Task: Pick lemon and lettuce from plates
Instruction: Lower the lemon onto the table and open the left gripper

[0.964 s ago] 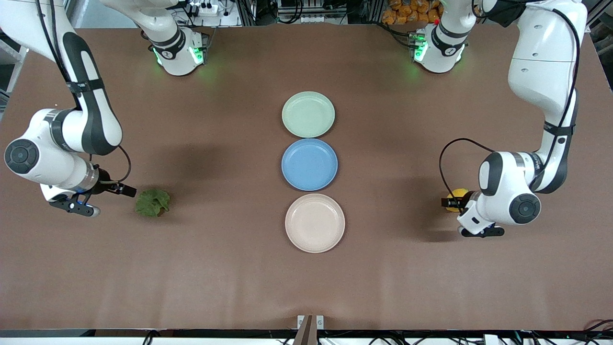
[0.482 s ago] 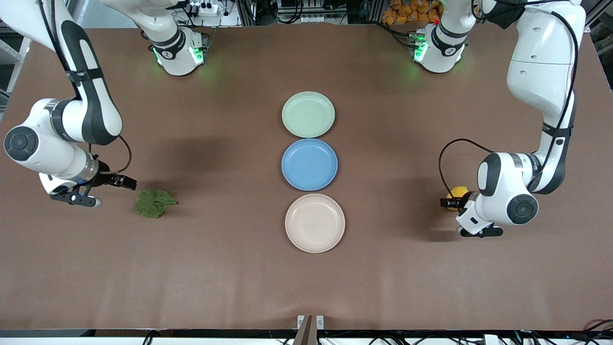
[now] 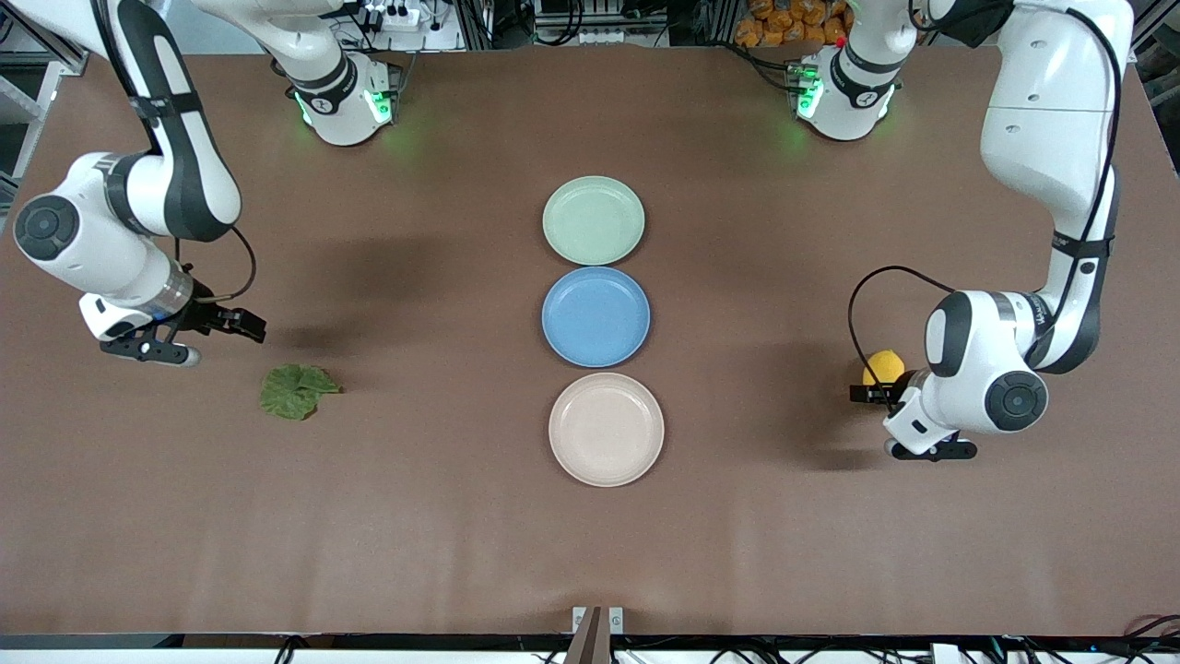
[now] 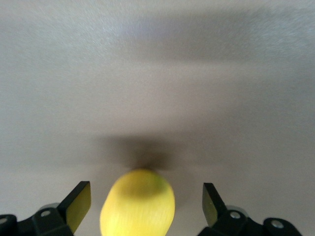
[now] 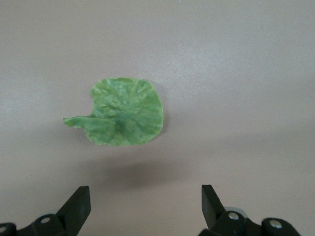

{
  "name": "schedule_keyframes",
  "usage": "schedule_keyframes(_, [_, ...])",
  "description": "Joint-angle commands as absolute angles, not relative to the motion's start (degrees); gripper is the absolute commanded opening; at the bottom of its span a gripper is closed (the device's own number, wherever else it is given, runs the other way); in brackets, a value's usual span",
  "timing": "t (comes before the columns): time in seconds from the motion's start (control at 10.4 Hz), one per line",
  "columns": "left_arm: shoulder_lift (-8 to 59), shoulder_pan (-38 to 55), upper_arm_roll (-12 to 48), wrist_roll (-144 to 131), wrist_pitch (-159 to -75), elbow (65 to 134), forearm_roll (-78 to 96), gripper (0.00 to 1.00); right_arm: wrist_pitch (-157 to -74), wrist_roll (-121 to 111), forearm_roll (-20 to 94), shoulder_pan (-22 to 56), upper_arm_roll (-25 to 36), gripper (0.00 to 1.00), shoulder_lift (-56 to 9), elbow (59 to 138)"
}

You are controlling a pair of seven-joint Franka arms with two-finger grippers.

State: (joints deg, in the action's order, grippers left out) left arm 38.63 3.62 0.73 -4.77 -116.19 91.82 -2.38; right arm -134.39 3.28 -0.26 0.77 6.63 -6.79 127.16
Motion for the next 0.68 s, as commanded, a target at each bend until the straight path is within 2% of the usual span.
schedule_keyframes(0.0, [35.34, 3.78, 0.88, -4.75, -113.82, 92.46, -4.92, 1.00, -132.20, 2.02, -0.53, -0.96, 5.98, 1.00, -2.03, 129.46])
schedule_keyframes(0.19, [32.80, 3.69, 0.88, -4.66, -112.94, 92.63, -4.83, 1.00, -130.61, 2.02, -0.53, -2.01, 4.58, 1.00, -0.53, 129.46])
schedule_keyframes(0.39, [29.81, 3.34, 0.88, -4.75, -111.19, 92.99, -4.57, 1.00, -129.73, 2.02, -0.62, -6.05, 0.11, 1.00, 0.43, 129.38])
schedule_keyframes(0.58, [26.30, 2.12, 0.97, -4.66, -108.03, 92.81, -3.43, 1.00, -129.20, 2.02, -0.88, -6.15, -0.17, 1.00, 1.66, 129.03])
